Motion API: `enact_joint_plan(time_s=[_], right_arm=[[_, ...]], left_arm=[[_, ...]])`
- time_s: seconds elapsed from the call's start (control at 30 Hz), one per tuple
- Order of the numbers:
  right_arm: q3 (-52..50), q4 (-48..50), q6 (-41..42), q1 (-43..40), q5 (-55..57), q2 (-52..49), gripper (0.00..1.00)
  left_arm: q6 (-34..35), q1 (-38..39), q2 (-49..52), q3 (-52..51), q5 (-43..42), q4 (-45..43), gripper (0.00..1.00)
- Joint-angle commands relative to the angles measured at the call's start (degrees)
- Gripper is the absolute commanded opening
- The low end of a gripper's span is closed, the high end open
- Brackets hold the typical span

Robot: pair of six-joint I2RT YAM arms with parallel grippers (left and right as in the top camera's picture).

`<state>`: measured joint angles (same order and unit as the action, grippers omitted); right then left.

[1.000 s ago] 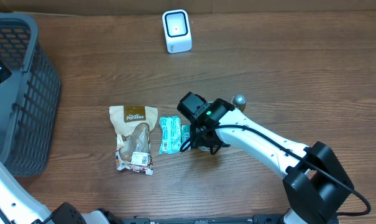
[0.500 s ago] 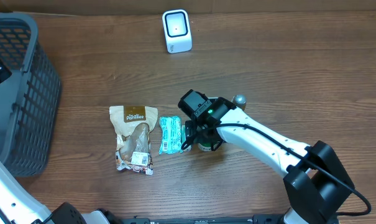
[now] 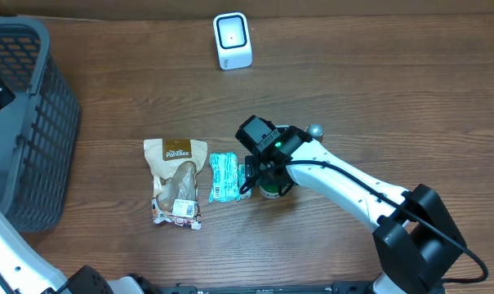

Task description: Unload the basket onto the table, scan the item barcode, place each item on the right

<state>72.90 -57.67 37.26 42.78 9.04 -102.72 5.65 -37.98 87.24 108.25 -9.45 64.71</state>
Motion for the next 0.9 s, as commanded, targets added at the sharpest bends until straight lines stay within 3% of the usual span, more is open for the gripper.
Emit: enact_joint_plan(time_s=[0.0,0.2,0.33,0.87], right_arm=[[-0.22,0.31,-0.22,-0.15,0.79,-0.17,1.0],[-0.22,0.11,-0.22,-0.04,-0.04,-0.17,1.0],[-0.22,-0.35,-0.22,-0.07,-0.07,-0.17,0.93],[-0.22,-0.28,0.44,-0.04,-0.11,-0.17,0.92]], left_arm=[[0.37,0.13,0.24,-0.33,-0.66,-0.2,1.0],[0.37,0.13,0.24,-0.33,-0.66,-0.2,1.0],[0.37,0.13,0.24,-0.33,-0.66,-0.2,0.99],[0.37,0.13,0.24,-0.33,-0.66,-0.2,0.99]])
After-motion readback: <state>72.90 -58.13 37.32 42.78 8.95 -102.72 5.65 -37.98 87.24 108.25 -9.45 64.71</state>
